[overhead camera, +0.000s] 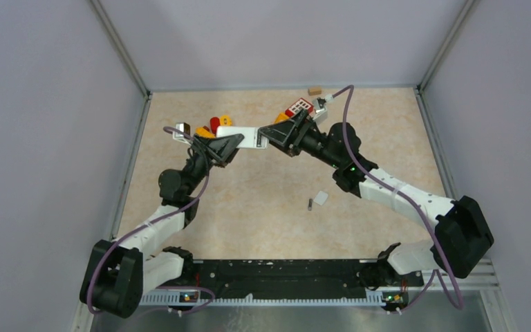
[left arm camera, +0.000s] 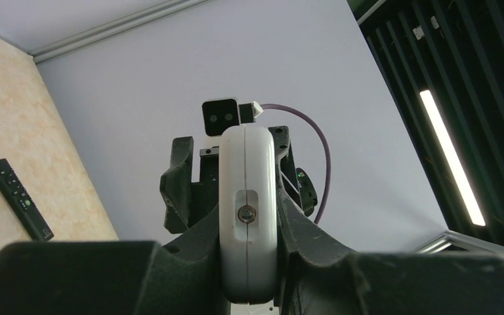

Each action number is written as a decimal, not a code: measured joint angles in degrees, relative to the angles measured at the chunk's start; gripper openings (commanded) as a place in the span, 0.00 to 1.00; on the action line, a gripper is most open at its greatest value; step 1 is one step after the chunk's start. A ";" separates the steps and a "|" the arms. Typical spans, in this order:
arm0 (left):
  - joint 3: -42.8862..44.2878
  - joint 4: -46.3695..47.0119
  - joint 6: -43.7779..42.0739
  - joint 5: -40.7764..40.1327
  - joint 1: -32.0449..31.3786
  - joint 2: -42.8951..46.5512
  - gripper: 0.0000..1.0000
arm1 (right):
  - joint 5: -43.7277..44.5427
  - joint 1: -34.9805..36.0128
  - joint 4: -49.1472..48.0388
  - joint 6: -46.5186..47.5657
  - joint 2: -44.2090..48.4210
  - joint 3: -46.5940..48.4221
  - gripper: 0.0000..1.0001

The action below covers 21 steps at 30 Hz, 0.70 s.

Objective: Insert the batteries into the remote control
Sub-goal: Load the battery into the remote control.

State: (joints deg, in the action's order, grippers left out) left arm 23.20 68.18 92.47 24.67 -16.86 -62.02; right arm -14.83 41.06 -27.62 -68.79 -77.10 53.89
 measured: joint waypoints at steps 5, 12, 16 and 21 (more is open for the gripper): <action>0.07 -0.04 -0.74 0.02 0.00 -0.17 0.00 | -0.24 -0.09 -1.99 -0.98 0.31 -0.46 0.57; 0.31 -0.52 -1.38 0.37 0.00 -0.39 0.00 | 0.15 -0.11 -1.25 -0.26 0.59 -0.66 0.44; 0.42 -1.40 -2.32 0.92 0.00 -0.39 0.00 | 0.07 -0.13 -1.14 0.39 0.59 -0.63 0.35; 1.01 -3.10 -4.26 1.75 0.13 -0.42 0.00 | -0.07 -0.24 0.39 2.19 0.57 0.13 0.22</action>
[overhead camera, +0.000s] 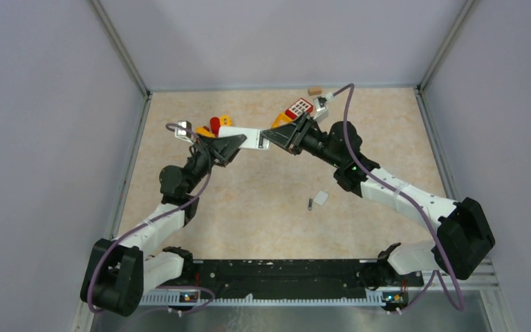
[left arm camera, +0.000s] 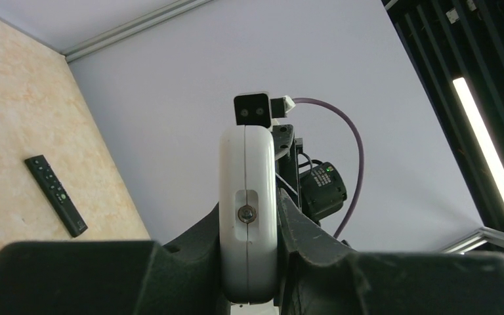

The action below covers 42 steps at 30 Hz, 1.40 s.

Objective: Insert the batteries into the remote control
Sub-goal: Load the battery into the remote control, then pick up the battery from the center of the board.

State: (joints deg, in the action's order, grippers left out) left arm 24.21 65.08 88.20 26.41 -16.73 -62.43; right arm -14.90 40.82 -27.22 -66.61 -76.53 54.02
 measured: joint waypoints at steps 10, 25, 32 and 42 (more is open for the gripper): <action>1.25 -1.42 -3.89 1.44 0.28 -0.46 0.00 | 0.85 0.00 5.92 4.57 0.31 2.43 0.46; 1.38 -10.01 -15.85 3.39 0.13 2.64 0.00 | 2.62 -1.22 20.92 13.88 11.93 2.47 0.71; -0.44 -18.69 -22.34 4.26 0.15 7.41 0.00 | 16.02 -1.62 41.77 23.93 16.39 3.45 0.63; -0.42 -32.37 -31.41 2.45 0.15 14.88 0.00 | 23.52 -1.62 60.08 31.63 7.45 -1.07 0.44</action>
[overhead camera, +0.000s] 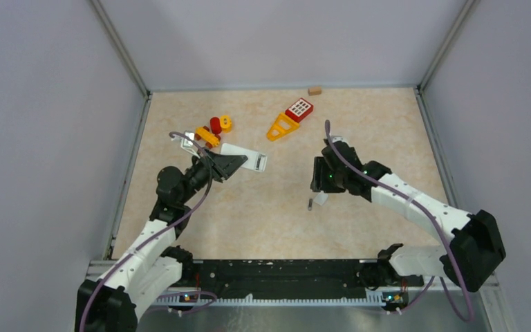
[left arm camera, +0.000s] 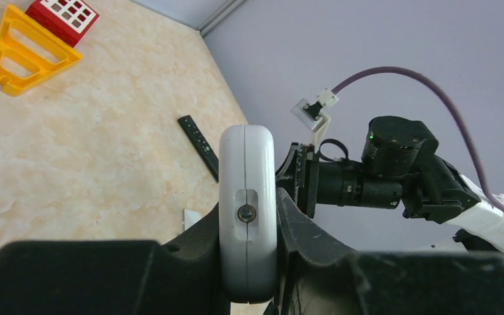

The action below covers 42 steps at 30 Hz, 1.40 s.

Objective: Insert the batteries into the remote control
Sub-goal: Pick up the battery from the center of the board.

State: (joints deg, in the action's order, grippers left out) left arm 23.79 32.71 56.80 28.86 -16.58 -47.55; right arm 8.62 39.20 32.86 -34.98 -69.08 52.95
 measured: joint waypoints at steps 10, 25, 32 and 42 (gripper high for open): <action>-0.02 -2.51 -2.78 -0.61 0.00 0.68 0.00 | -3.93 1.84 -1.66 -0.57 -10.62 -1.66 0.35; -0.04 4.22 -2.99 4.26 0.00 1.07 0.00 | -2.71 3.39 -4.87 -5.73 -18.71 -2.86 0.30; -0.04 4.17 -3.13 4.28 0.00 1.11 0.00 | -2.62 3.41 -4.87 -6.40 -20.70 -2.86 0.22; -0.04 2.51 -3.87 3.06 0.00 2.49 0.00 | -0.87 4.59 -3.41 -6.82 -22.73 -1.29 0.10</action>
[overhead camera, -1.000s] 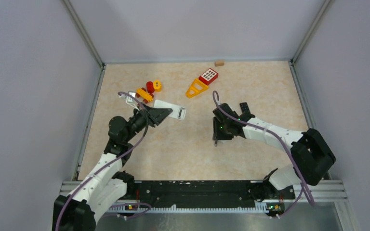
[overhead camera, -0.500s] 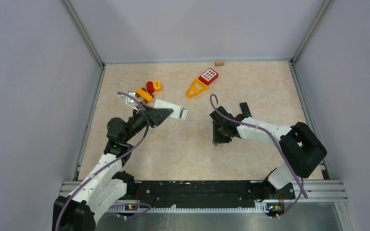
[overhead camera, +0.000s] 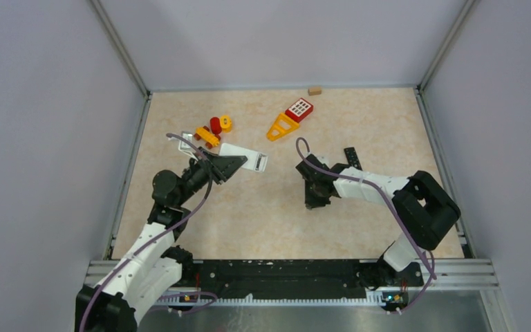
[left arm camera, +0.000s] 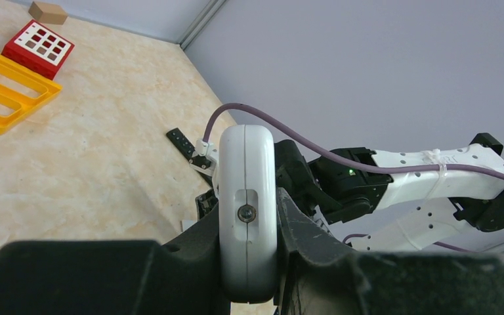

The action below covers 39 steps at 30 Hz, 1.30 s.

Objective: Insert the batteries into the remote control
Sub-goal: Pick up the battery from the center of the board.

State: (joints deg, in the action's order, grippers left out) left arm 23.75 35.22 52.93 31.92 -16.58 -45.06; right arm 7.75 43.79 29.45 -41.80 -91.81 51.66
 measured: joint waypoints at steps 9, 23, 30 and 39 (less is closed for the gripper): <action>0.02 -2.21 -0.28 -1.16 0.00 1.09 0.00 | 1.14 1.33 -2.23 1.38 3.04 -0.98 0.04; 1.38 -3.37 3.39 -1.55 0.00 -1.01 0.00 | -9.66 1.60 -24.04 17.42 29.33 -6.67 0.00; 1.42 -2.97 4.17 -1.29 0.00 -1.36 0.00 | -15.96 1.84 -29.42 22.51 33.81 -6.67 0.00; 1.42 0.57 5.05 0.15 0.00 -1.84 0.00 | -19.61 1.88 -30.10 20.79 33.99 -6.32 0.00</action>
State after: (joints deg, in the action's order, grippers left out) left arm 25.17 35.79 57.98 32.08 -16.58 -46.89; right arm -11.86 45.67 -0.64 -21.02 -57.82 45.34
